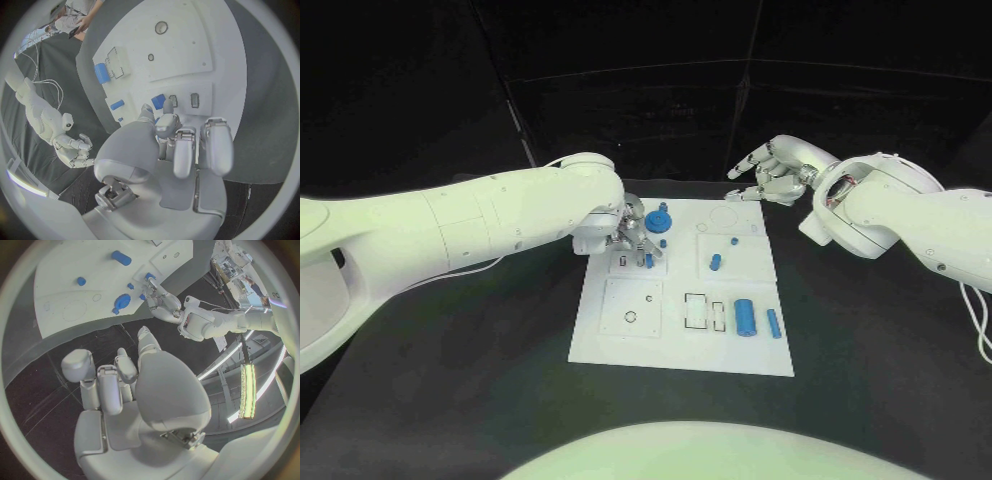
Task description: Assemble the parts on the task board
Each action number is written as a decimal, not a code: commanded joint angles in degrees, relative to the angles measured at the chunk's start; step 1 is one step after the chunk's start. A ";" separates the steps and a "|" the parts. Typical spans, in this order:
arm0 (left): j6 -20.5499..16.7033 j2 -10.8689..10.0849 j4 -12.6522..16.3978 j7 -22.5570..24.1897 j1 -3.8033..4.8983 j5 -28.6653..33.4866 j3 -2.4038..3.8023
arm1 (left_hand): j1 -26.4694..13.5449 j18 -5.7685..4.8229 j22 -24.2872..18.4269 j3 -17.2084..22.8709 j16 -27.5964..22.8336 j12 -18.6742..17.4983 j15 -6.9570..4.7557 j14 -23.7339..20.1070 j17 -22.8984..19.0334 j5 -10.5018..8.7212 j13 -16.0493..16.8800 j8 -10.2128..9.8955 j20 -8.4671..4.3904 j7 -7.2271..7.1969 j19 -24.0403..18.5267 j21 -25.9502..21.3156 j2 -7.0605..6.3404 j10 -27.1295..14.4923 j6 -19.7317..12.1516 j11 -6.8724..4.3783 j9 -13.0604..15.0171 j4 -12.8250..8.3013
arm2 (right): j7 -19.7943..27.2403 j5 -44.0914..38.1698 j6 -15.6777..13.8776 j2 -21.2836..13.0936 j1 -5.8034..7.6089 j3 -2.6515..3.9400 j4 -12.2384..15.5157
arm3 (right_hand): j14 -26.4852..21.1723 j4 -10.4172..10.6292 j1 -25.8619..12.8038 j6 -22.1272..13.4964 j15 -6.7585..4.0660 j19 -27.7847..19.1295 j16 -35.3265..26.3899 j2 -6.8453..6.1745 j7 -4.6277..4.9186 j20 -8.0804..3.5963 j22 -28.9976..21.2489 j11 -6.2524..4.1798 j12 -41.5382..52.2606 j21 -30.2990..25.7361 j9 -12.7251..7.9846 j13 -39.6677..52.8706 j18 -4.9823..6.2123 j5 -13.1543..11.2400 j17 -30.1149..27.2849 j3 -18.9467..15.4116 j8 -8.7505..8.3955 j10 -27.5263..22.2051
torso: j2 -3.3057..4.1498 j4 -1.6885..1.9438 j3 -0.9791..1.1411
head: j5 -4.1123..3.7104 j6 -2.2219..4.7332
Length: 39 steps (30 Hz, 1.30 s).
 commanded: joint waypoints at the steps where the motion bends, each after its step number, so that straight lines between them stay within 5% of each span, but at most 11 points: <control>1: 1.27 0.11 -0.30 -0.19 0.06 -0.32 0.02 | 0.77 -0.52 0.07 0.00 0.18 -0.21 -0.17 6.05 15.09 -0.05 0.08 0.38 0.22 0.13 -0.32 -0.15 0.06 -0.31 -0.47 0.02 0.11 -0.43 | 0.09 0.12 0.40 0.03 0.12 0.05 0.05 | 3.48 0.09 0.21 0.13 -0.25 -0.41 -0.20 0.44 -0.07 -0.13 -0.03 -0.01 0.27 -0.22 0.07 0.05 1.11 0.21 4.73 -0.29 0.33 0.11 | -0.02 -0.02 -0.01 | -0.04 -0.02; 30: 2.56 1.26 -1.30 -0.01 -0.32 -0.31 0.02 | 1.79 -0.51 0.12 0.52 0.18 -0.15 -0.19 6.05 15.09 -0.04 0.16 0.99 0.23 0.07 -0.37 -0.17 0.35 -0.22 -0.70 -0.03 0.98 -1.61 | 0.18 0.12 0.10 0.35 0.12 0.05 0.18 | 3.47 0.09 0.30 0.19 -0.26 -0.43 -0.23 0.50 -0.09 -0.14 -0.11 -0.03 0.21 -0.27 0.08 -0.02 1.12 0.23 4.69 -0.34 0.39 0.07 | -0.01 0.02 0.00 | -0.20 -0.24; 39: 1.81 1.37 -1.58 0.47 -0.32 -0.31 0.03 | 7.06 -0.42 -0.06 5.41 0.18 -0.47 -0.52 6.05 15.09 0.00 0.06 1.20 -0.01 -0.33 -0.58 -0.40 3.52 -0.44 -1.97 -0.43 1.98 -5.91 | 0.13 0.12 0.27 0.35 0.12 0.05 0.13 | 3.47 0.10 0.36 0.23 -0.27 -0.45 -0.26 0.53 -0.10 -0.16 -0.19 -0.05 0.20 -0.32 0.09 -0.06 1.13 0.25 4.66 -0.41 0.45 0.06 | -0.01 0.03 -0.01 | -0.36 -0.37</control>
